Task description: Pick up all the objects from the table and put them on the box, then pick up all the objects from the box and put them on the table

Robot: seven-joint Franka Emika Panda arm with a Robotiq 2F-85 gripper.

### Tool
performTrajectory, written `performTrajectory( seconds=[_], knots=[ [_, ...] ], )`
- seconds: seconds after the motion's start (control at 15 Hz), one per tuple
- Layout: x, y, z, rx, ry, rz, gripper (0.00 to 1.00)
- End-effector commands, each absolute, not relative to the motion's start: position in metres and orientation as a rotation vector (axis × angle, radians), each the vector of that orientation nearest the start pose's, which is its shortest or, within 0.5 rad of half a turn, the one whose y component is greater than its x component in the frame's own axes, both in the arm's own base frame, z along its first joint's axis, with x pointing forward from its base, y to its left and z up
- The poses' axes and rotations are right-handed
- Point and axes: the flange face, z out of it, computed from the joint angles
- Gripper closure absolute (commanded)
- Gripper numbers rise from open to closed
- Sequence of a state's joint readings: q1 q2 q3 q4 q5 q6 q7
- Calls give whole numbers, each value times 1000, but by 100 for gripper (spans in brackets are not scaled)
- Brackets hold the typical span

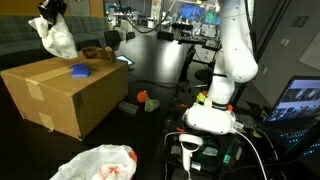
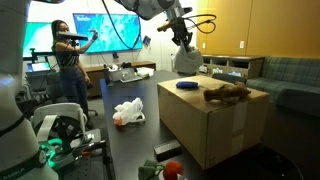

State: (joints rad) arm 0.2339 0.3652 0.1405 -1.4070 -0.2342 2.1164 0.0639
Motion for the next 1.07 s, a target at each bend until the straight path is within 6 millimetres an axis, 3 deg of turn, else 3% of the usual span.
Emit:
performTrajectory(
  seconds=[0.0,0.27,0.4,0.67,1.0],
  knots=[
    [680,261,551,-3101,-590,-696,92],
    [702,285,532,-3101,-604,-672,93],
    [714,290,513,-3123,-573,-641,92],
    [736,280,487,-3172,-461,-577,92],
    [749,254,477,-3250,-304,-536,92]
  ],
)
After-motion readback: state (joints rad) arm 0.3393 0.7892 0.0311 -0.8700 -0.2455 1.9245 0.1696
